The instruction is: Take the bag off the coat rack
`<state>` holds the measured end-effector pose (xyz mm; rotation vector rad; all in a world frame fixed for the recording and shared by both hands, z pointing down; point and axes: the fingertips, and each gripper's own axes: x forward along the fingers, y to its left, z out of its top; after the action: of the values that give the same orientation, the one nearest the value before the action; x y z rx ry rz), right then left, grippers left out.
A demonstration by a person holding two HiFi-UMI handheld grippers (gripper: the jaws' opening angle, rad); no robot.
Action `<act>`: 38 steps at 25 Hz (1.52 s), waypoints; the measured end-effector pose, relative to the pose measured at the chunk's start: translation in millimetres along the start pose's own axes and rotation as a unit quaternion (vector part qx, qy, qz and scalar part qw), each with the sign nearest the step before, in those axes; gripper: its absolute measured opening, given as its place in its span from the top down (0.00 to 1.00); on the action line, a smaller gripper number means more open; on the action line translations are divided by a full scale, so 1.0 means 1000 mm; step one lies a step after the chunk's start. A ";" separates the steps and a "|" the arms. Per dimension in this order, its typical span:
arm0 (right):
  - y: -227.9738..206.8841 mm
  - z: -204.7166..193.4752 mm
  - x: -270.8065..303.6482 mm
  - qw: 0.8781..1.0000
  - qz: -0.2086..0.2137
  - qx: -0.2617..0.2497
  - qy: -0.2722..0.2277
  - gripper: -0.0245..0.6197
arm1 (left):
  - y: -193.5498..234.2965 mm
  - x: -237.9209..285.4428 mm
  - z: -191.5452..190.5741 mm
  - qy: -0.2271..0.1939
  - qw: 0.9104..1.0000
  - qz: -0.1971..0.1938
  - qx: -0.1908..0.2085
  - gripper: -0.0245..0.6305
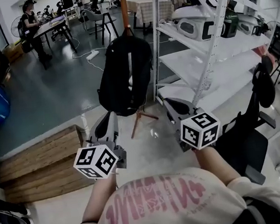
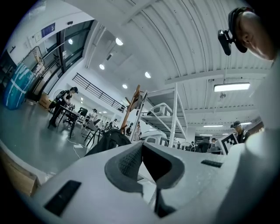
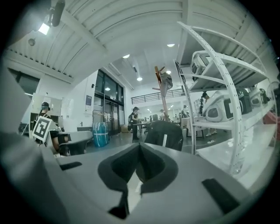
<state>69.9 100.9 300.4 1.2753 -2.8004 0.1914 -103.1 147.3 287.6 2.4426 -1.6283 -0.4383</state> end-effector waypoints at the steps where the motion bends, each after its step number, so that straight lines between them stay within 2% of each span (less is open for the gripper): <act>1: -0.007 0.007 0.006 1.000 0.000 -0.005 -0.004 0.95 | 0.003 0.009 0.003 -0.003 1.000 0.000 0.002 0.96; 3: -0.019 0.017 0.016 1.000 0.009 0.015 -0.016 0.95 | 0.006 0.027 0.007 -0.006 1.000 -0.005 0.005 0.96; 5: -0.030 0.026 0.023 0.996 0.034 0.071 -0.034 0.95 | 0.003 0.044 0.008 -0.004 1.000 -0.017 0.017 0.96; 7: -0.043 0.031 0.031 0.990 0.056 0.121 -0.051 0.95 | 0.000 0.064 0.004 0.004 0.999 -0.027 0.040 0.96; 9: -0.055 0.026 0.039 0.987 0.058 0.138 -0.053 0.95 | 0.000 0.077 -0.005 0.018 0.998 -0.029 0.062 0.96; 11: -0.060 0.012 0.046 0.989 0.047 0.132 -0.039 0.95 | 0.005 0.080 -0.014 0.029 0.997 -0.028 0.058 0.96; 16: -0.069 -0.018 0.064 0.994 0.023 0.105 -0.005 0.95 | 0.034 0.092 -0.030 0.046 0.999 -0.016 0.012 0.96; 24: -0.108 -0.032 0.117 0.993 -0.004 0.120 0.014 0.95 | 0.070 0.155 -0.051 0.065 0.997 -0.034 -0.007 0.96; 29: -0.136 -0.033 0.166 0.991 -0.020 0.128 0.024 0.95 | 0.102 0.205 -0.056 0.081 0.996 -0.046 -0.004 0.96; 33: -0.145 -0.023 0.209 0.991 -0.020 0.126 0.029 0.95 | 0.133 0.242 -0.041 0.081 0.995 -0.049 -0.007 0.96; 38: -0.161 -0.011 0.249 0.992 -0.028 0.123 0.024 0.95 | 0.156 0.278 -0.027 0.080 0.995 -0.064 0.011 0.96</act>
<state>27.4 -188.4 352.0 1.3722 -2.7629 0.5726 -129.6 -170.1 319.2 2.5351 -1.4273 -0.2368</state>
